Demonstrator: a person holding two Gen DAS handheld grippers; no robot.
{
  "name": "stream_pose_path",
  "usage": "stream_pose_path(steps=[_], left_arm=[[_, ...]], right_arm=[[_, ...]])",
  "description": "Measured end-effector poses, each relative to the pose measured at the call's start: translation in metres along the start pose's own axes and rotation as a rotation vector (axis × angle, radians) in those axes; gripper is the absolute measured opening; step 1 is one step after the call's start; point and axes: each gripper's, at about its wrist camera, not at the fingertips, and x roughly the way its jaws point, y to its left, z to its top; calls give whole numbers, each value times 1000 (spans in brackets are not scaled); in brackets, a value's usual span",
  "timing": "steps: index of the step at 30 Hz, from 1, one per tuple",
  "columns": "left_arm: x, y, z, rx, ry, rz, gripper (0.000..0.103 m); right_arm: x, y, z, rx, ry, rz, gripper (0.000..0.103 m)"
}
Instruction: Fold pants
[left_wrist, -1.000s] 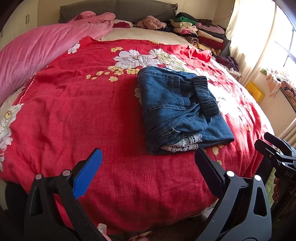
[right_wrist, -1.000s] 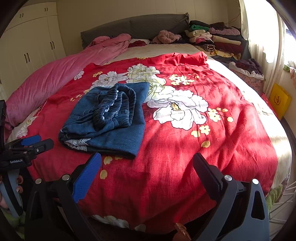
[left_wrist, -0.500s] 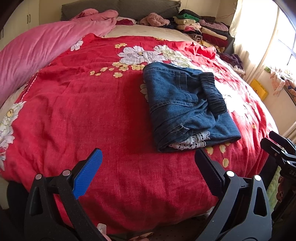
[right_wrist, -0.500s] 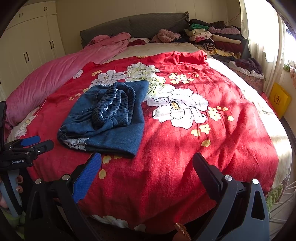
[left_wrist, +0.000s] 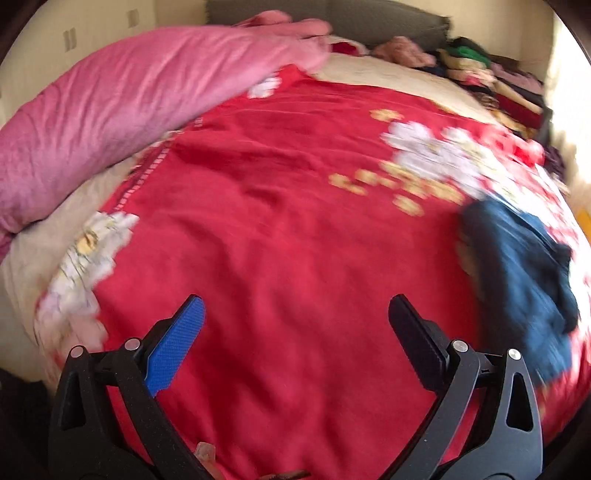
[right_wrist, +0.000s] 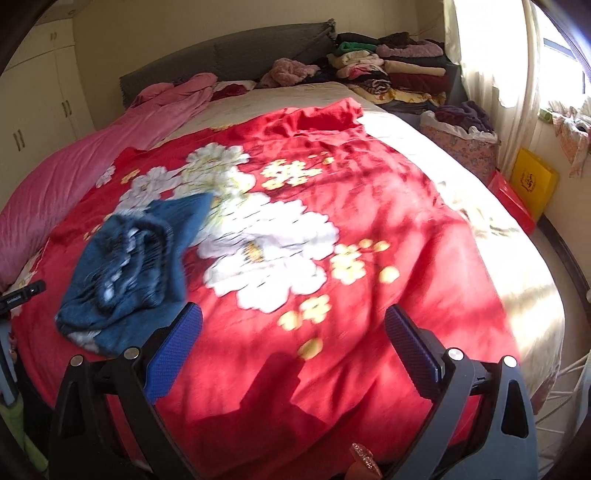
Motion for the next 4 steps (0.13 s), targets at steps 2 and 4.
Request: stream_pose_path(steps=[2, 4], left_arm=[[28, 24, 30, -35, 18, 65, 94], [54, 42, 55, -75, 28, 118, 94]], right_arm=[[27, -40, 22, 59, 25, -73, 98], [58, -86, 43, 134, 49, -186, 98]])
